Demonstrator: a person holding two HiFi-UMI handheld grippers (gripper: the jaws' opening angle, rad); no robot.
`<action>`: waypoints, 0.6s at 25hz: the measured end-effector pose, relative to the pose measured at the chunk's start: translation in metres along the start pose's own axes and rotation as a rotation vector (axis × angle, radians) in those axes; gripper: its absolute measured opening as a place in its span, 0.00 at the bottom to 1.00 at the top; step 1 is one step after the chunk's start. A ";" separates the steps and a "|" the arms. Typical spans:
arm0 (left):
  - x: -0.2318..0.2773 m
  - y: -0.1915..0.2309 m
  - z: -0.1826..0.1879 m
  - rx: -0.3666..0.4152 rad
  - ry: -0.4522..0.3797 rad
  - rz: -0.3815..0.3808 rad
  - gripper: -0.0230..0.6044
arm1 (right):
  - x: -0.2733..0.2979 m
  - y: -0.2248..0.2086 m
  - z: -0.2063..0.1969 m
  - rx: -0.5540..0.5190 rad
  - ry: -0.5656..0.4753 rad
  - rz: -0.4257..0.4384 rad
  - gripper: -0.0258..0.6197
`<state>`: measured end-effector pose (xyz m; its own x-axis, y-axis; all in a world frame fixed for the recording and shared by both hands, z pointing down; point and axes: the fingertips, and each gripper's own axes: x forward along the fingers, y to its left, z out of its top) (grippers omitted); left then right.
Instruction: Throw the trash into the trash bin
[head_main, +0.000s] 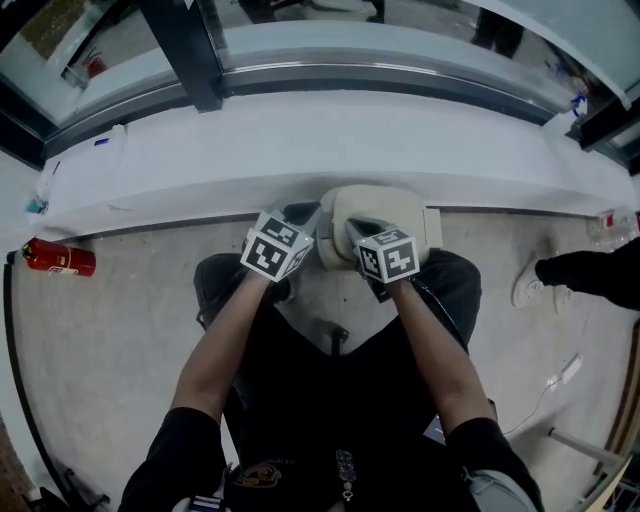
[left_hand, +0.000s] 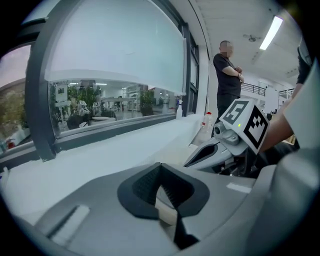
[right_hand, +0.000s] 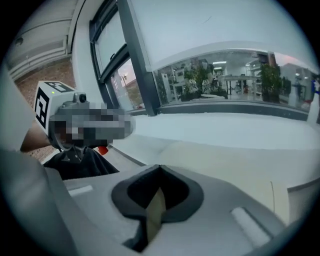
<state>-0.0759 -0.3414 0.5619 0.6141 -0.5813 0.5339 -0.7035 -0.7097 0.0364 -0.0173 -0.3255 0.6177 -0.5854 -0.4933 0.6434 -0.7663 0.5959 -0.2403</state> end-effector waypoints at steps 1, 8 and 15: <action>0.000 -0.001 -0.002 -0.005 0.002 -0.001 0.05 | 0.005 0.000 -0.004 0.002 0.020 -0.007 0.04; -0.002 -0.004 -0.009 -0.007 0.019 -0.016 0.05 | 0.026 -0.004 -0.021 0.006 0.122 -0.071 0.04; -0.001 -0.006 -0.012 -0.014 0.026 -0.017 0.05 | 0.030 -0.004 -0.021 -0.091 0.151 -0.094 0.04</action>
<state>-0.0766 -0.3320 0.5710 0.6166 -0.5584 0.5550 -0.6980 -0.7137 0.0574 -0.0268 -0.3293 0.6533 -0.4608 -0.4531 0.7631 -0.7845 0.6101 -0.1115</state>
